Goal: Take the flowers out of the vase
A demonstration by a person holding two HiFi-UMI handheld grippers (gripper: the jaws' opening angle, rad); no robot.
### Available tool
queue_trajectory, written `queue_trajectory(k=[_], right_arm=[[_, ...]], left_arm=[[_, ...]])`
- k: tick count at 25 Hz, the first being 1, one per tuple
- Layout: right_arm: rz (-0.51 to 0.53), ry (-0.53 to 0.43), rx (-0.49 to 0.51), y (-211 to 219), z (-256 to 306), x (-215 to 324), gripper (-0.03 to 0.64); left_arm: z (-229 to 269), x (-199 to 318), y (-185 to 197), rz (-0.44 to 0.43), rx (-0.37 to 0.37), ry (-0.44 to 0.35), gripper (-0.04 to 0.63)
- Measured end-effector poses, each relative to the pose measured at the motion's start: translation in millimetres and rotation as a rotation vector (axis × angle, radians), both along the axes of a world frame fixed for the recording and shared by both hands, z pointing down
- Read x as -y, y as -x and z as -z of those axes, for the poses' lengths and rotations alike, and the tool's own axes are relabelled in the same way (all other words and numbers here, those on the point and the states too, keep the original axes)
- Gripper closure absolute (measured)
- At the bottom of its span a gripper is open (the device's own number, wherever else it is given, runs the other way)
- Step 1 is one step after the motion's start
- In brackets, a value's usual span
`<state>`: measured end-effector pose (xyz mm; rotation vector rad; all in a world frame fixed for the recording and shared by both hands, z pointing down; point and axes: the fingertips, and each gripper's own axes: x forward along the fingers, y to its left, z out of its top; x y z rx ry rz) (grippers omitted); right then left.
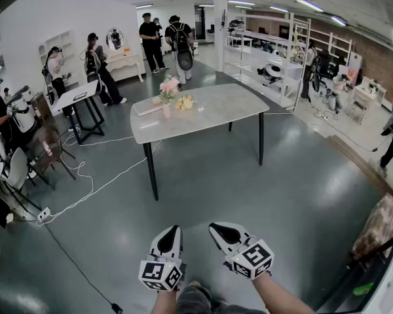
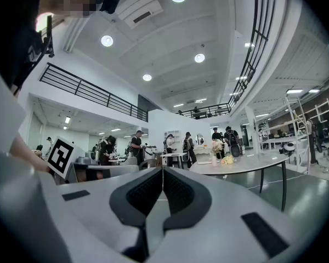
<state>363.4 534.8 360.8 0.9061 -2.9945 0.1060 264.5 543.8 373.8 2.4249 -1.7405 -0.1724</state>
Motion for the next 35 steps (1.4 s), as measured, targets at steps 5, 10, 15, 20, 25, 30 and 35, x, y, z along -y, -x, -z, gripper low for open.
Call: queue_trajectory(k=[5, 10, 15, 20, 25, 30, 35], right_arm=[[-0.009, 0.015, -0.003, 6.7, -9.5, 10.0, 0.594], [0.017, 0.01, -0.009, 31.1, -16.3, 34.9, 0.594], [0.013, 0.008, -0.012, 64.0, -15.4, 78.6, 0.594], [-0.004, 0.014, -0.018, 97.7, -13.2, 127.7, 0.594], [-0.03, 0.028, -0.022, 130.7, -16.5, 169.7, 0.593], [-0.059, 0.046, -0.013, 158.0, -19.9, 208.6, 0.592], [-0.101, 0.059, 0.002, 179.0, -27.9, 244.0, 0.592]], left_arm=[[-11.3, 11.7, 7.2, 0.005, -0.012, 0.013, 0.578], [-17.1, 40.7, 17.9, -0.01, 0.002, 0.012, 0.578], [-16.1, 82.1, 47.7, -0.022, 0.021, 0.014, 0.578], [-10.8, 132.7, 81.3, -0.032, 0.025, 0.013, 0.578], [-12.3, 175.4, 110.8, -0.048, 0.027, 0.014, 0.578], [-16.7, 215.1, 138.2, -0.074, 0.025, 0.023, 0.578], [-25.6, 249.6, 157.4, -0.103, 0.019, 0.04, 0.578]])
